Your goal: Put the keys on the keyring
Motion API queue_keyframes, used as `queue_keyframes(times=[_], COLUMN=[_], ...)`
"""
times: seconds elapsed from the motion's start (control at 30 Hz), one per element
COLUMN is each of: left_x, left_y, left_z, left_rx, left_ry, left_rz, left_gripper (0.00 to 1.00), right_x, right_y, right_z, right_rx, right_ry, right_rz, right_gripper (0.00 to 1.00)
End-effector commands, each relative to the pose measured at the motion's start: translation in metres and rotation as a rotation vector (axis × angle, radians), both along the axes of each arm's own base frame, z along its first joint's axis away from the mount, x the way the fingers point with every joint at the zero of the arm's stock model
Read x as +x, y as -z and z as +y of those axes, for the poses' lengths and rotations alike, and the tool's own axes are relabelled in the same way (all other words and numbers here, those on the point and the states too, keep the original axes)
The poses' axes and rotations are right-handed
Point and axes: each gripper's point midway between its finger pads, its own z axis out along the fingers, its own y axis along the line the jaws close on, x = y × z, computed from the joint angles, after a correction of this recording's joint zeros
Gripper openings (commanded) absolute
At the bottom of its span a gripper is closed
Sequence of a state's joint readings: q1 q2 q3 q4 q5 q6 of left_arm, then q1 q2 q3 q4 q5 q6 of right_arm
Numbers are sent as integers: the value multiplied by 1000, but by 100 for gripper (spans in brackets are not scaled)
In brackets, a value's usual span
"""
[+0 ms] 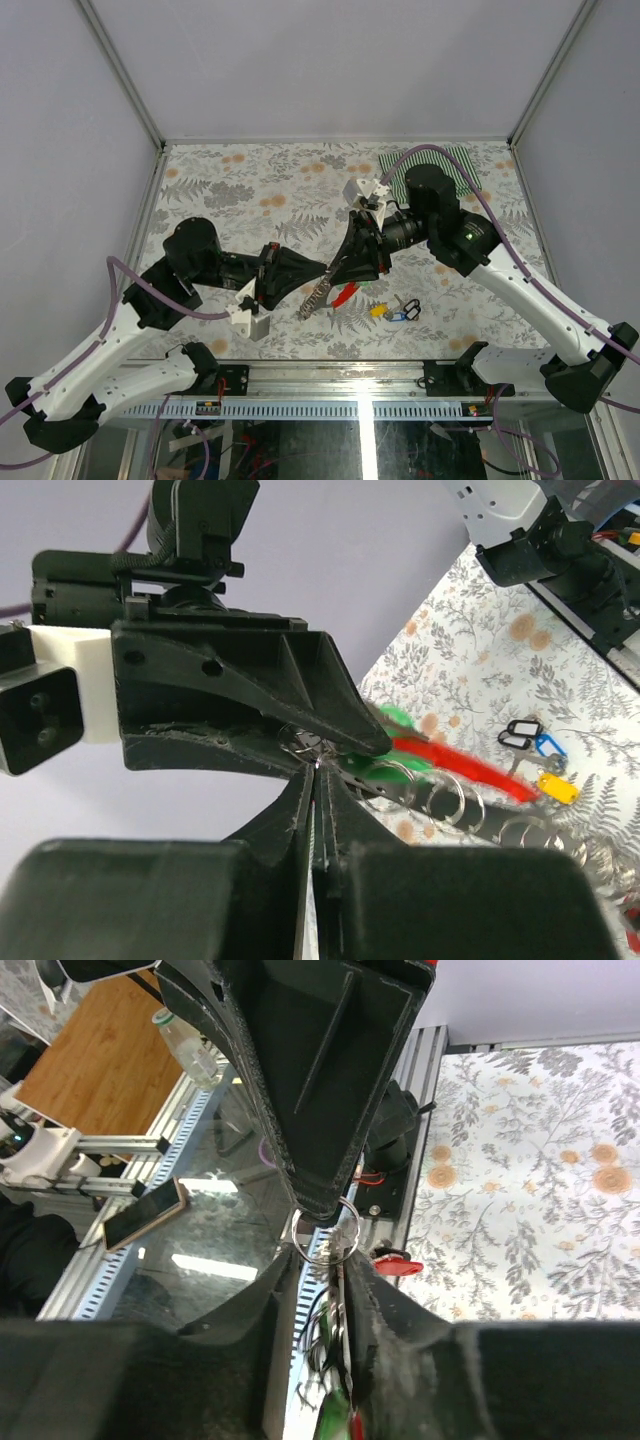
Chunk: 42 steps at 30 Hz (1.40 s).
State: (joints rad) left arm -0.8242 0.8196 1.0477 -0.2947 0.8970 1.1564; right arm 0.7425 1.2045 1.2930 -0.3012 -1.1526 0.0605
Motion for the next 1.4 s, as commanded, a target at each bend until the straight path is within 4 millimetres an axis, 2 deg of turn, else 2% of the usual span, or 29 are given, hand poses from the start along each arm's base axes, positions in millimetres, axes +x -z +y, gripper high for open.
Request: queue_keyframes(times=[0.0,0.13,0.2,0.4,0.57,0.73,0.83,1.1,1.37], left_x=[4,5,8,17,27,57,66,55,38], left_y=[-8,-8,-11,-25,-35,-46,-46,-47,-51], left_z=[3,3,2,1,3,8,8,0,0], left_rx=[11,13,-2,-100,-185,-325,-348,-383,-400], left_ry=[-45,-64,-85,-151,-217,-377,-424,-320,-203], left_rz=[53,138,195,391,586,881,981,1076,1065], left_gripper=[0,0,0,0,0,0,0,0,0], right_x=[0,8,13,24,36,43,43,35,32], right_y=[-23,-25,-27,-40,-52,-56,-58,-63,-63], right_z=[-5,-10,-14,-29,-44,-52,-55,-51,-38], right_rx=[72,73,76,163,240,245,249,339,364], right_ry=[23,104,153,322,485,564,581,524,448], right_rz=[-109,-195,-246,-385,-456,-464,-474,-536,-518], right_gripper=[38,54,58,59,56,55,53,49,43])
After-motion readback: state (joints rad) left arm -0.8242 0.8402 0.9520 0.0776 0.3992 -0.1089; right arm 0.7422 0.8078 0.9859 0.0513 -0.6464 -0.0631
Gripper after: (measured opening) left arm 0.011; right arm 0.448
